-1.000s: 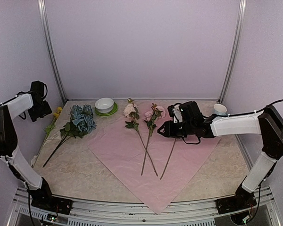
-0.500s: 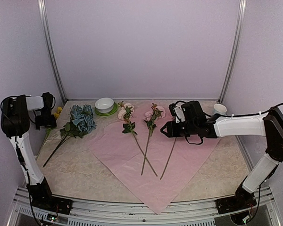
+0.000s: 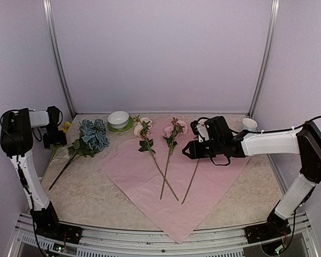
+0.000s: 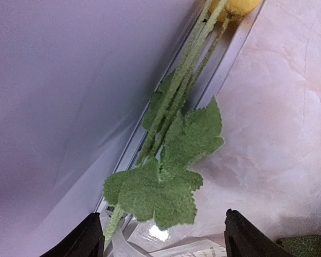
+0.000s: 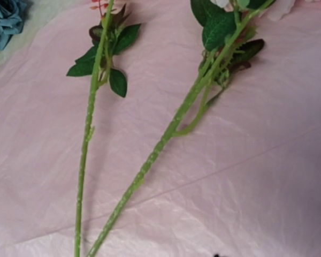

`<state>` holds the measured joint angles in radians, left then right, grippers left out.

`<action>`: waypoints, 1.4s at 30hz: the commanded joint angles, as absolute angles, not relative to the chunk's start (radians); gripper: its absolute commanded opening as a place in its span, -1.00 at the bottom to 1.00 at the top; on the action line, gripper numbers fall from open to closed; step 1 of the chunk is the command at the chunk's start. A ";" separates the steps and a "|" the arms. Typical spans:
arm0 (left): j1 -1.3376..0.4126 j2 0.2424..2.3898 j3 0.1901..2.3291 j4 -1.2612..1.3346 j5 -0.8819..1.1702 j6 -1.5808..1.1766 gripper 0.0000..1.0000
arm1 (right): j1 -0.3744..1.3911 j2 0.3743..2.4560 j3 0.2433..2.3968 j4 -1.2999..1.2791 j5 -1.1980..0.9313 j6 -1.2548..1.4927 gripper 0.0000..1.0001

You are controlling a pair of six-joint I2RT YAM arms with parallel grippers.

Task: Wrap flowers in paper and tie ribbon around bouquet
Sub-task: Pick up the fake flower from the corner of the board.

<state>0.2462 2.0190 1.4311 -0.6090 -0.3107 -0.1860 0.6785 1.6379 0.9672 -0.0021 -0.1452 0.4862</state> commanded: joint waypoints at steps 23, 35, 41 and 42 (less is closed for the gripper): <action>0.199 1.946 1.342 -0.434 -0.561 -0.085 0.24 | 0.683 1.657 0.986 -0.036 -0.157 0.465 -0.18; 0.189 2.041 1.408 -0.435 -0.466 -0.078 0.49 | 0.683 1.690 1.005 -0.058 -0.180 0.465 -0.18; 0.223 2.101 1.454 -0.508 -0.482 -0.133 0.43 | 0.683 1.699 1.018 -0.068 -0.182 0.450 -0.18; 0.226 2.104 1.451 -0.515 -0.489 -0.136 0.41 | 0.683 1.701 1.022 -0.069 -0.181 0.435 -0.18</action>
<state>0.1986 2.0563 1.4181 -0.4538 -0.4759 -0.0967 0.6785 1.6863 0.9871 -0.0563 -0.1768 0.4683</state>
